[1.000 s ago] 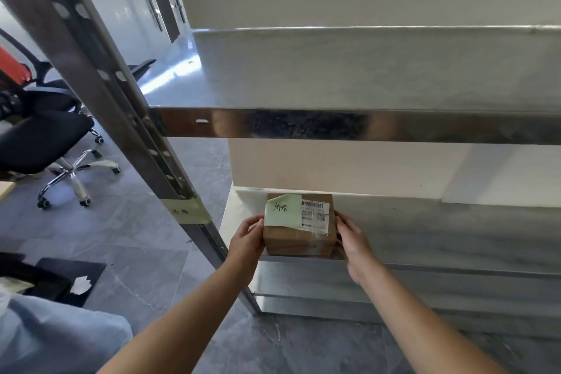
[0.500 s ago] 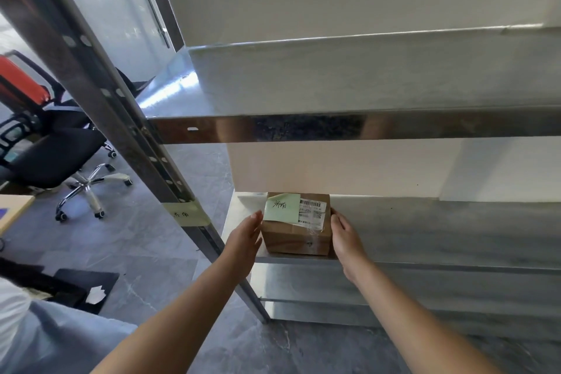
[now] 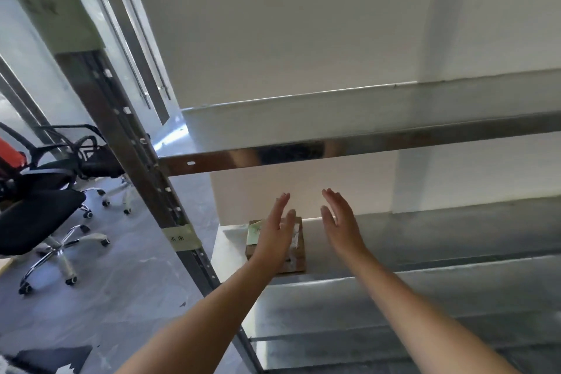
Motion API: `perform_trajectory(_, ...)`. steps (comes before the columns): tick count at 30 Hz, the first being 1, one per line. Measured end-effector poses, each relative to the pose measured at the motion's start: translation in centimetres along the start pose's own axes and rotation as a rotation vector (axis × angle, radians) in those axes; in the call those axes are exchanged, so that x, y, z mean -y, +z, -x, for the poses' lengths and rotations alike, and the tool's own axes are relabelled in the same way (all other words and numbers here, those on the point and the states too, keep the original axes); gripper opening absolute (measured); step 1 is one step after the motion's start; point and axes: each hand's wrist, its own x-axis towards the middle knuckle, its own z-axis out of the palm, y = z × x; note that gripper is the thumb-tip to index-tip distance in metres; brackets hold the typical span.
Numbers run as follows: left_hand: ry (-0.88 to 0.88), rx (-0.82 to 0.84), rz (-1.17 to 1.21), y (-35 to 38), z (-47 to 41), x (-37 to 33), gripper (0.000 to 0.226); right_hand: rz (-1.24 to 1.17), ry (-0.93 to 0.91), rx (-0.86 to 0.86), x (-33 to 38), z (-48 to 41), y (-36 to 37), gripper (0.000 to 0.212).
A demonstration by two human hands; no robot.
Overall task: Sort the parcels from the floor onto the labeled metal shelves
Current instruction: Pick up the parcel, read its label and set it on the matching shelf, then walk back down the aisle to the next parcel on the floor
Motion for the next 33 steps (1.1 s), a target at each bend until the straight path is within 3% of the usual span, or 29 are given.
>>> perform_trajectory(4,0.31,0.1,-0.356,1.7,1.0,-2.5,0.05,0.194,-0.032,-0.097,1.5,1.5,-3.5,0.051)
perform_trajectory(7,0.414,0.13,-0.429,3.1,2.1,-4.2,0.052,0.37,0.024,-0.063,2.3,3.3,-5.4,0.058)
perform_trajectory(13,0.537,0.138,-0.465,6.1,5.8,-7.2,0.055,0.426,0.178,-0.252,3.4,8.6,-9.1,0.065)
perform_trajectory(19,0.627,0.158,-0.438,8.8,9.6,-7.6,0.055,0.461,0.22,-0.463,2.5,15.6,-13.4,0.066)
perform_trajectory(25,0.621,0.214,-0.46,11.4,13.2,-8.4,0.072,0.552,0.284,-0.441,1.0,21.5,-15.1,0.067)
perform_trajectory(33,0.733,0.251,-0.464,17.7,15.6,-13.3,0.058,0.546,0.327,-0.548,-1.0,25.7,-21.8,0.067)
